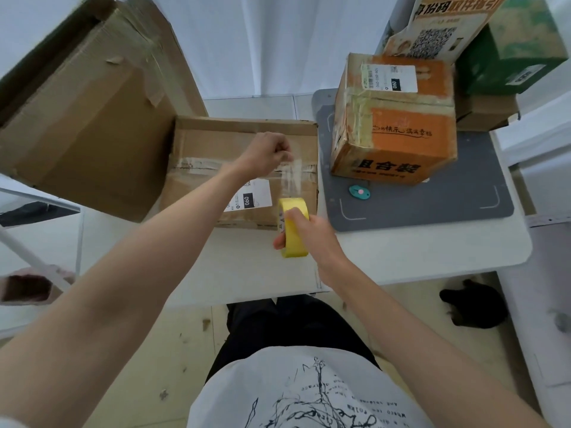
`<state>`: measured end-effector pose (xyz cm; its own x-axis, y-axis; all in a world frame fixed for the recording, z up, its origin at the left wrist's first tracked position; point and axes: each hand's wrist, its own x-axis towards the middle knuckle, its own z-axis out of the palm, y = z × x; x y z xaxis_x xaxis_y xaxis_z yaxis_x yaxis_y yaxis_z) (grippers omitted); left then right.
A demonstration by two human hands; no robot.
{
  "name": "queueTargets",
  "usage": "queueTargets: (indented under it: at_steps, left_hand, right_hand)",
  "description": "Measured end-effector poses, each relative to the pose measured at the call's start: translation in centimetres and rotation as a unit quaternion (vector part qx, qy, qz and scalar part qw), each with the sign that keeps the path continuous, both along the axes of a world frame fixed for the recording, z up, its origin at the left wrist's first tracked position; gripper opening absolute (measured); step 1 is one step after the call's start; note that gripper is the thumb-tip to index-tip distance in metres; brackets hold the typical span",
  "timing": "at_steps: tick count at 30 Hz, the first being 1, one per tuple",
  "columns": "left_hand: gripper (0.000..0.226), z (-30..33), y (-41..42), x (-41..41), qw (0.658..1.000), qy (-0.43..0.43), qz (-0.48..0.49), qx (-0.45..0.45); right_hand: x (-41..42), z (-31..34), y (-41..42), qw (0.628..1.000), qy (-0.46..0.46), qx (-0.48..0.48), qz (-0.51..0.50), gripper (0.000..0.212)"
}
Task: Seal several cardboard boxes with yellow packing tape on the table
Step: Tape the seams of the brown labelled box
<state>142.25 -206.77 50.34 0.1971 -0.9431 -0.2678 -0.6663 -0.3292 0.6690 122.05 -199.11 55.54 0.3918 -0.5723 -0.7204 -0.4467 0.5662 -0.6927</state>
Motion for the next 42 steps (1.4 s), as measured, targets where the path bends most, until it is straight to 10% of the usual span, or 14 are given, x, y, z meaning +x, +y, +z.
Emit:
queueTargets:
  at_steps: [27, 42]
  left_hand:
    - [0.01, -5.4, -0.2, 0.1, 0.999, -0.005, 0.009, -0.044]
    - [0.02, -6.6, 1.0, -1.7, 0.986, -0.142, -0.016, -0.086]
  right_hand:
    - [-0.1, -4.9, 1.6, 0.988, 0.04, 0.151, -0.005, 0.03]
    - [0.0, -6.1, 1.3, 0.986, 0.028, 0.166, -0.001, 0.04]
